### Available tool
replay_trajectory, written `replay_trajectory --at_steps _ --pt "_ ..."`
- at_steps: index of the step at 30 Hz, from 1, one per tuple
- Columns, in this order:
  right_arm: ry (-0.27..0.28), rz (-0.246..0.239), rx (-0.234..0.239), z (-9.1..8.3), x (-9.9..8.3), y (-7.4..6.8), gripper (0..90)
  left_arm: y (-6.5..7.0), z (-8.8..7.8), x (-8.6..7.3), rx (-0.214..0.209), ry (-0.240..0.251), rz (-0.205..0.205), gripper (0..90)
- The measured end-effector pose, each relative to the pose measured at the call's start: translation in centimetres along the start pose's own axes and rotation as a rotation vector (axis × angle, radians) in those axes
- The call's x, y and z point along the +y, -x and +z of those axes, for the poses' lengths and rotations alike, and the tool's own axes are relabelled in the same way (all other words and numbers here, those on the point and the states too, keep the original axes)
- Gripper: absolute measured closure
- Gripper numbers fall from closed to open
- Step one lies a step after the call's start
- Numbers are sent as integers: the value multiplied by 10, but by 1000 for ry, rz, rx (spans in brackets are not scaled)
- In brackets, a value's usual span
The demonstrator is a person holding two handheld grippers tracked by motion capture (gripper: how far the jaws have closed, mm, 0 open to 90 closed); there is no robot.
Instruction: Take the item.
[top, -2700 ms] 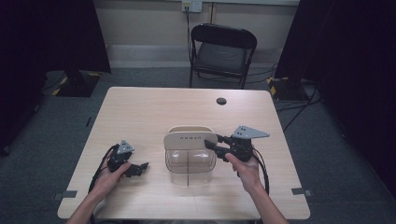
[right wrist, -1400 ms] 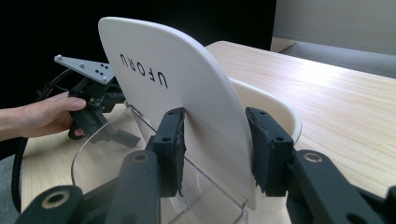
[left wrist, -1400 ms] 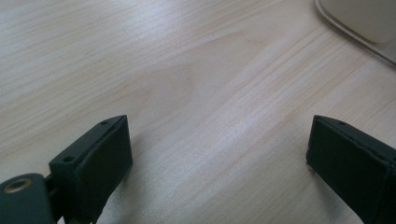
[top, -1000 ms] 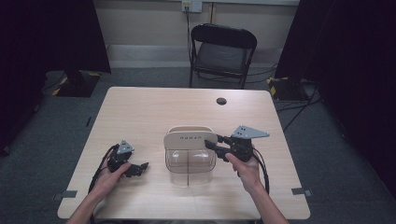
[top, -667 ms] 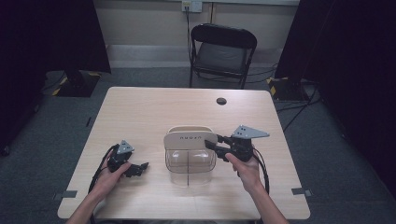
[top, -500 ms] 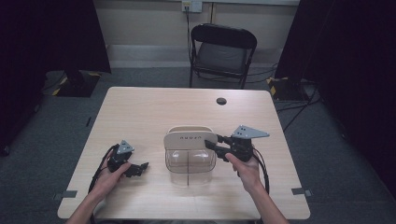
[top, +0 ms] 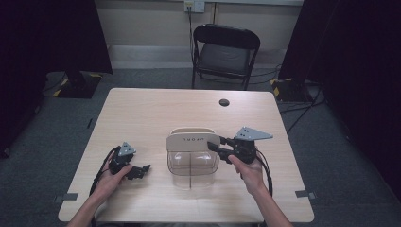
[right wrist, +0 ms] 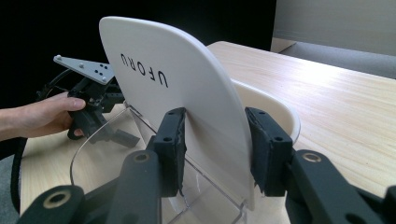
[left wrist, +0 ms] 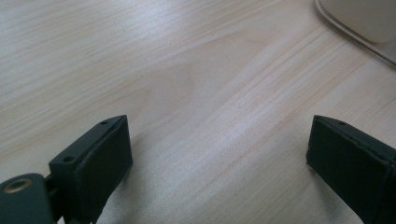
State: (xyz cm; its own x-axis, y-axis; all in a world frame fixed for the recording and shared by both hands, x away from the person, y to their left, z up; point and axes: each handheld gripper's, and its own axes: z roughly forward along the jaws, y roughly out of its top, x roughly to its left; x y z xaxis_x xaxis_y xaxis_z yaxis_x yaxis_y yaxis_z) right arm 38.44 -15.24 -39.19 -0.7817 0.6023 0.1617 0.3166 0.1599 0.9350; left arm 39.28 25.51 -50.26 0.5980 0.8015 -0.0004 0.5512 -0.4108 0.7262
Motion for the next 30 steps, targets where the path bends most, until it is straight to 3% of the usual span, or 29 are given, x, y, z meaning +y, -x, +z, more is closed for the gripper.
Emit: replay_trajectory --at_steps 30 --pt "2 2 -7 0 0 -1 599 0 0 0 0 0 1 60"
